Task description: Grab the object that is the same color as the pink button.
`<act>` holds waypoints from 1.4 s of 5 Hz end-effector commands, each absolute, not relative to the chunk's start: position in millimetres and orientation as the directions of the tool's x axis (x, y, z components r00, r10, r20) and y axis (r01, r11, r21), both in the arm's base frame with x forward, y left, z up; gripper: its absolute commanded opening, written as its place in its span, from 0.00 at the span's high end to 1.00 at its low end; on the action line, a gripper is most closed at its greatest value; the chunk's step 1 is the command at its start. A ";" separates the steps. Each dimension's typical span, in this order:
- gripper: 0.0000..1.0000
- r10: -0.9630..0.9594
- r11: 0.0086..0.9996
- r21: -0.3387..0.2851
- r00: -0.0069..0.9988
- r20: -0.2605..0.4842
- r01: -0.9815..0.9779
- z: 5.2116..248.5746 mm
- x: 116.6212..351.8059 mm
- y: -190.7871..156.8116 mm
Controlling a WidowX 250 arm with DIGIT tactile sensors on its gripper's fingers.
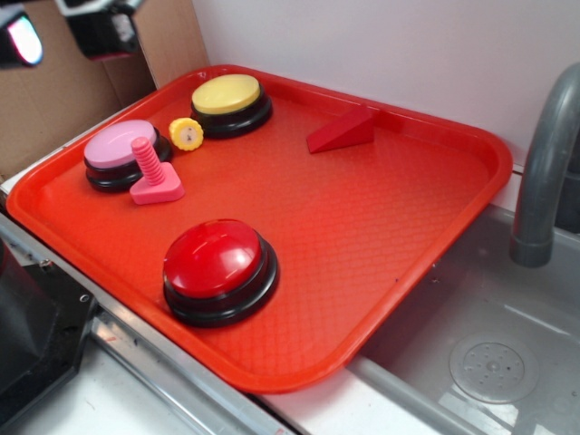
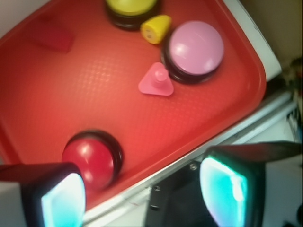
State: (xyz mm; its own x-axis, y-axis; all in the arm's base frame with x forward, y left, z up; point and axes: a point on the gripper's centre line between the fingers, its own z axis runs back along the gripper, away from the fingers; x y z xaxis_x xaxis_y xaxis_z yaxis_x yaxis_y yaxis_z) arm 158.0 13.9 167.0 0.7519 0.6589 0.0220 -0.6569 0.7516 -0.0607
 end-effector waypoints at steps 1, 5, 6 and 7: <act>0.00 0.915 0.403 -0.083 0.398 0.072 -0.911 126.5 178.0 46.5; 0.00 0.973 0.196 -0.005 0.194 0.126 -0.981 60.4 197.6 69.7; 0.00 0.977 0.169 0.017 0.170 0.129 -0.985 47.4 197.9 64.1; 0.97 0.978 0.142 0.006 0.141 0.153 -0.990 41.1 197.2 61.8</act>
